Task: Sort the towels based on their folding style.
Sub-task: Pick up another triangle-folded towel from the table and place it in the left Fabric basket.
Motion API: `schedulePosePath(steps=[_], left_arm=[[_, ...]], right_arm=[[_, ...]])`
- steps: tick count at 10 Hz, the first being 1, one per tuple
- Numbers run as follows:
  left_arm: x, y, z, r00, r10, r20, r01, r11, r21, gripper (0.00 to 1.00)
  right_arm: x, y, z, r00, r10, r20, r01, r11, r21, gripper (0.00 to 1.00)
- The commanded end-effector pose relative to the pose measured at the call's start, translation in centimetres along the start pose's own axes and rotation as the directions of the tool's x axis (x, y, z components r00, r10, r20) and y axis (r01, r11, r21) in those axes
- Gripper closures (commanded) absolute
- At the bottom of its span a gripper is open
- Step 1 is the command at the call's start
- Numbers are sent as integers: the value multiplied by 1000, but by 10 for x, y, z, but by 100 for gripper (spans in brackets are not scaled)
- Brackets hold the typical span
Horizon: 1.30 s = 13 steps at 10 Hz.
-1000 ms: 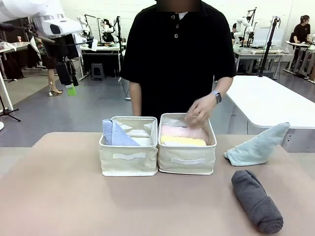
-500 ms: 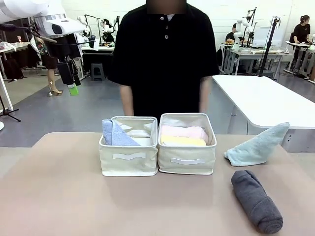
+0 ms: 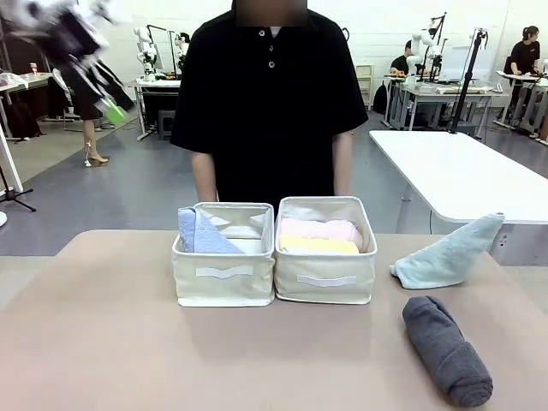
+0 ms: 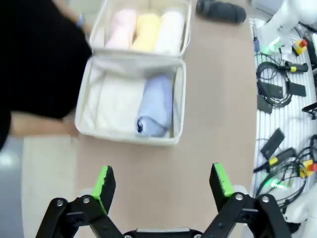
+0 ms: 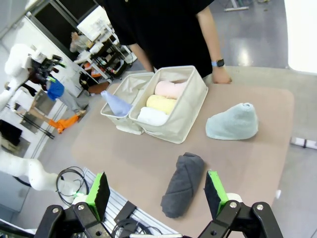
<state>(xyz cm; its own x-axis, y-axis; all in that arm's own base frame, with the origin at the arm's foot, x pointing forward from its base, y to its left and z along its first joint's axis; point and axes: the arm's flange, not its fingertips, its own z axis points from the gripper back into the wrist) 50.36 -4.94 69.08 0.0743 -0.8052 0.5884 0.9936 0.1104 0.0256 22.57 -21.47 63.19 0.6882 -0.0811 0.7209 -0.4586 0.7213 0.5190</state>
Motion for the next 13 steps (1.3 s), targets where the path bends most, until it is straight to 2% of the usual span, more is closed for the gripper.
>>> schedulePosePath(steps=[1,2,4,7,8,9,11,13], left_arm=[[-54,-6,54,969,-1,246,18,998,-65,2],[-82,-7,75,949,14,316,-9,1000,-17,2],[-134,-8,95,929,62,366,-76,997,23,2],[-188,-17,100,909,164,383,-197,979,49,2],[-196,-21,104,903,164,397,-198,979,45,2],[-195,-23,103,915,139,378,-160,987,24,2],[-201,-12,105,912,178,370,-202,979,28,2],[-201,-12,105,912,178,370,-202,979,28,2]], right_arm=[[3,2,-1,1000,-1,20,1,1000,27,0],[3,2,-1,1000,-1,20,1,1000,27,0],[3,2,-1,1000,-1,20,1,1000,27,0],[3,2,-1,1000,-1,20,1,1000,27,0],[3,2,-1,1000,-1,20,1,1000,27,0],[3,2,-1,1000,-1,20,1,1000,27,0],[1,1,0,1000,-2,9,2,1000,9,0],[17,44,-43,966,153,-207,-170,983,-69,0]])
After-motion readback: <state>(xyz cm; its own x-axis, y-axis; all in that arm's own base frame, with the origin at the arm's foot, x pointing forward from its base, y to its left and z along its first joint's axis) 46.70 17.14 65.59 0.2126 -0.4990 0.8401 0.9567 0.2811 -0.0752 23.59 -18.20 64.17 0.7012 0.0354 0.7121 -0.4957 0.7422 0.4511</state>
